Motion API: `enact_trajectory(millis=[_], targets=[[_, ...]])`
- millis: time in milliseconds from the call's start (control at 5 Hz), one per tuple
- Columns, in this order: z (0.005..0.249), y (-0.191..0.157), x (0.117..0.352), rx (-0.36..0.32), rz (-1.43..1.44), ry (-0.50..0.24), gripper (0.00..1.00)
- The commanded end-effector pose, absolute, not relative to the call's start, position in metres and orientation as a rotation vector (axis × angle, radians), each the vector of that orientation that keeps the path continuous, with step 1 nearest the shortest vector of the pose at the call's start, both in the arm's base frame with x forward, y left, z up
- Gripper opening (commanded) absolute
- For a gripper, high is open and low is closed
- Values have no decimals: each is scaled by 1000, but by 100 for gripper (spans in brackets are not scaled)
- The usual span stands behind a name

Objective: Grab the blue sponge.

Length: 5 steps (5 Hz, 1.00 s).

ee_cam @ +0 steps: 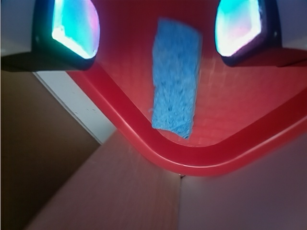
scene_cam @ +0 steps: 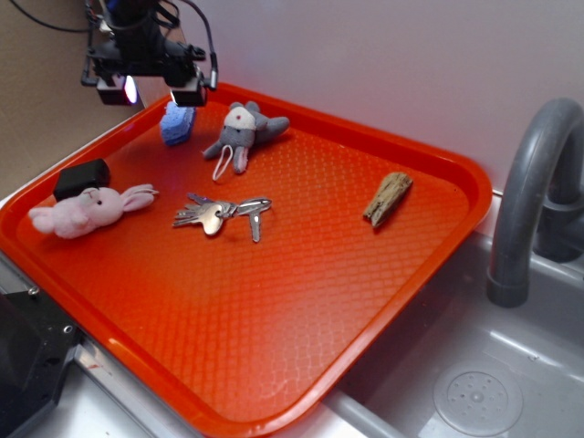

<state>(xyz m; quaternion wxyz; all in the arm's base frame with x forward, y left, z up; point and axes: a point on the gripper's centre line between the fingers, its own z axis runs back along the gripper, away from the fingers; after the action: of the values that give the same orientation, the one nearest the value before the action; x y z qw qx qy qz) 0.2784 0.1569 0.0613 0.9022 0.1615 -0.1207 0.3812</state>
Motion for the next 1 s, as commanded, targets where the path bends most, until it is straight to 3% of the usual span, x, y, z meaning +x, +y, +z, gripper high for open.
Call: enact_trajectory(millis=[0, 200, 400, 800], targets=[[53, 183, 289, 257, 845, -333, 100], [42, 185, 289, 245, 834, -307, 0], [66, 173, 286, 221, 713, -259, 0], [148, 88, 282, 130, 254, -122, 0]])
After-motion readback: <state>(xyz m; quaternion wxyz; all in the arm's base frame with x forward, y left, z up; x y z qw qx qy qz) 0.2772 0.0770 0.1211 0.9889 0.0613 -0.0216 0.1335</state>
